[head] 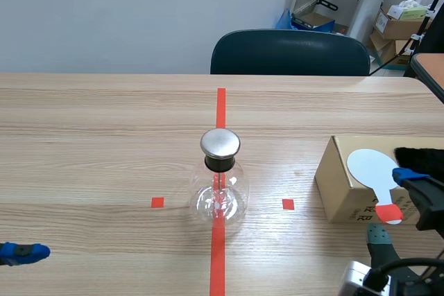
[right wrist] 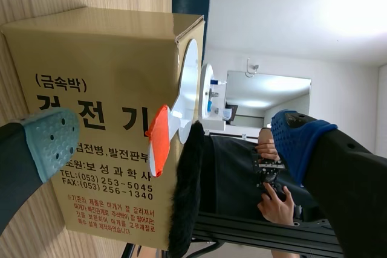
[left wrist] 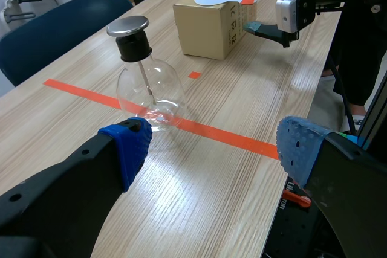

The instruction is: Do the electroscope experiment

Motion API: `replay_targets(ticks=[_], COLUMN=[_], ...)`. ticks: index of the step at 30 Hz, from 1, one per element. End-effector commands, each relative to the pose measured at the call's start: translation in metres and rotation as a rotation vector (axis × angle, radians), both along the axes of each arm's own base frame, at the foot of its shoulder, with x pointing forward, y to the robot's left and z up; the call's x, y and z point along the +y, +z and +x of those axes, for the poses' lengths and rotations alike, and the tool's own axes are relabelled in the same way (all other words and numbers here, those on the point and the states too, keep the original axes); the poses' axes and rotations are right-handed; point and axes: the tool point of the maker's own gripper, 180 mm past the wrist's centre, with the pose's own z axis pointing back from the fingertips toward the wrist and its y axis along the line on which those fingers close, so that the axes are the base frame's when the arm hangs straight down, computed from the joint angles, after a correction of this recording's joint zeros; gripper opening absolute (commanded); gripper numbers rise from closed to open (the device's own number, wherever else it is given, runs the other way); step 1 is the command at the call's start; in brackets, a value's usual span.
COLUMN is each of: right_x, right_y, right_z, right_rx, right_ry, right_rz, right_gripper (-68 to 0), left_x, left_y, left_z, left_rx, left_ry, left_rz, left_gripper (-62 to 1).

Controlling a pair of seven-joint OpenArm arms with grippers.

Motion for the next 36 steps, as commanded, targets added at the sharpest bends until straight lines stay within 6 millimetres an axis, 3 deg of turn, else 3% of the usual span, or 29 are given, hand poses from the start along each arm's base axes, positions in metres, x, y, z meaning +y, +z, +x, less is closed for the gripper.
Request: replay_targets(ticks=[1, 36], right_x=[-0.0014, -0.0013], right_y=[0.0178, 0.0178], right_z=[0.0055, 0.0055], right_rx=[-0.084, -0.084], right_ry=[0.009, 0.009], right_rz=[-0.019, -0.019], right_gripper=[0.4, 0.4], left_x=[-0.0054, -0.0082], left_y=[0.0083, 0.0090], left_z=[0.0014, 0.0019], left_rx=[-0.016, -0.018], left_ry=[0.006, 0.026], left_rz=[-0.043, -0.061], left_gripper=[-15.5, -15.5])
